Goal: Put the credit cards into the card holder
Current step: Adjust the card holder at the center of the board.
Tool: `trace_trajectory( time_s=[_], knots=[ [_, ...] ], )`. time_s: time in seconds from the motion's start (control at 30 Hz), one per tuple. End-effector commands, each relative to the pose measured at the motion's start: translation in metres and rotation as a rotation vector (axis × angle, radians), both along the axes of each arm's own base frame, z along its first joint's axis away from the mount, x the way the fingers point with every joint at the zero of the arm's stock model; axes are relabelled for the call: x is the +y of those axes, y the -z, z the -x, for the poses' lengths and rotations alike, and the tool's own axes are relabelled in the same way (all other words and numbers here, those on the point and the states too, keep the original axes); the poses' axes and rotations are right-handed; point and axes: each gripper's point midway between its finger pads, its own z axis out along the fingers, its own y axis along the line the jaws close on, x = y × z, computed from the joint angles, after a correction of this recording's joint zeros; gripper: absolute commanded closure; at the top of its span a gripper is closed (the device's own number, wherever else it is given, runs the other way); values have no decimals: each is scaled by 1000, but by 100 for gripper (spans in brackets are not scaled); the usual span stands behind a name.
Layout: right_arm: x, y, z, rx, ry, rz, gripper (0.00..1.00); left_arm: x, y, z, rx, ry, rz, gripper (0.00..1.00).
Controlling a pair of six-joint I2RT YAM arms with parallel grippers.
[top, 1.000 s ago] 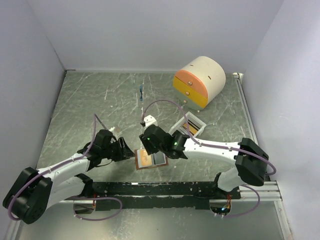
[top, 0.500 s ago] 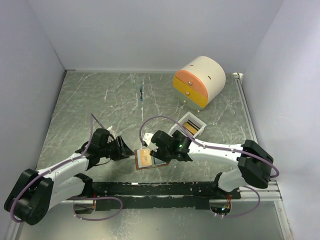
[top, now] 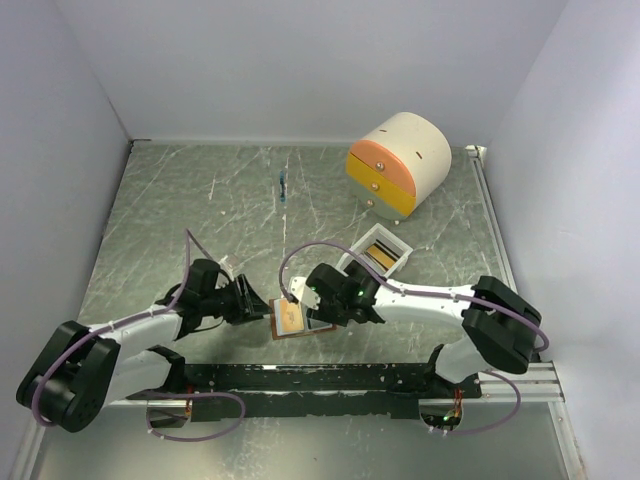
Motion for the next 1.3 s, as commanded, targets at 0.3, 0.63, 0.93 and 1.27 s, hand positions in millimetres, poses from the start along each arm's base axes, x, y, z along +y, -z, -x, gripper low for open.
trace_trajectory(
  time_s=[0.3, 0.63, 0.93, 1.27],
  knots=[
    [9, 23, 2, 50, -79, 9, 80, 19, -7, -14, 40, -60, 21, 40],
    [52, -11, 5, 70, -74, -241, 100, 72, -13, -44, 86, -303, -216, 29],
    [24, -8, 2, 53, -235, -102, 63, 60, -20, -34, 69, -281, -107, 32],
    [32, -12, -6, 61, -359, -116, 64, 46, 1, -12, 143, -216, -26, 35]
  ],
)
